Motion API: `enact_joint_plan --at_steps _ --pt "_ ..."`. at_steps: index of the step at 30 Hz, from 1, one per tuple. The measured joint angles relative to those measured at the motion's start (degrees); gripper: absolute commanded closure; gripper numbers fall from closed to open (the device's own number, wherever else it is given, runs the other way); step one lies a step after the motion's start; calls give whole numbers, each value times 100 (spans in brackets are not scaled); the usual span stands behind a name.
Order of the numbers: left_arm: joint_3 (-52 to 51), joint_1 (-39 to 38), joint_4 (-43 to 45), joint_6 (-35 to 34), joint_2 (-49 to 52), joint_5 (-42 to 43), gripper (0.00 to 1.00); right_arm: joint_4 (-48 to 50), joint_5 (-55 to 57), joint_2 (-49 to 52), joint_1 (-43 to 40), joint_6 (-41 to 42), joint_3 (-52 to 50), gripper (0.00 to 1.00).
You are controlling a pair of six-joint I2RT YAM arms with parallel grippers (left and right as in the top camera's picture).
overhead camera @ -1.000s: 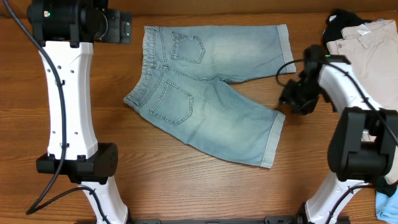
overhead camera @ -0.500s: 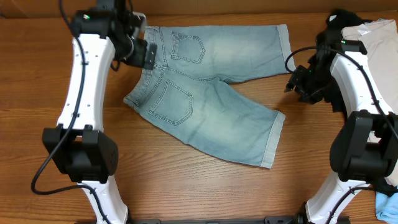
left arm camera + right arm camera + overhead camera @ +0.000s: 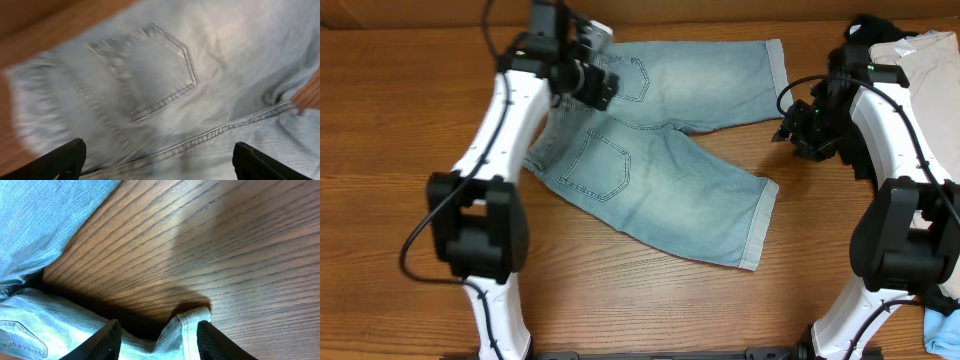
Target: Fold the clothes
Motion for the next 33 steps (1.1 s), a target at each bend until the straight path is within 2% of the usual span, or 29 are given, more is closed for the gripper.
enact_joint_plan --at_steps 4,12,18,27,32,33 --pt "-13 -205 -144 -168 579 -468 5 7 2 0 0 -4 0 44" --pt "-48 -66 -660 -1237 997 -1263 0 -9 2 0 0 -125 0 37" --pt "-70 136 -1202 -1777 999 -1403 0 -42 2 0 44 -153 0 36" --pt "-107 511 -2144 -1985 997 -1421 0 -122 291 0 693 -59 -9 38" --pt "-131 662 -2680 -2011 997 -1456 0 -289 627 0 935 186 -258 55" --pt "-136 686 -2782 -2028 997 -1460 0 -323 654 0 942 240 -376 64"
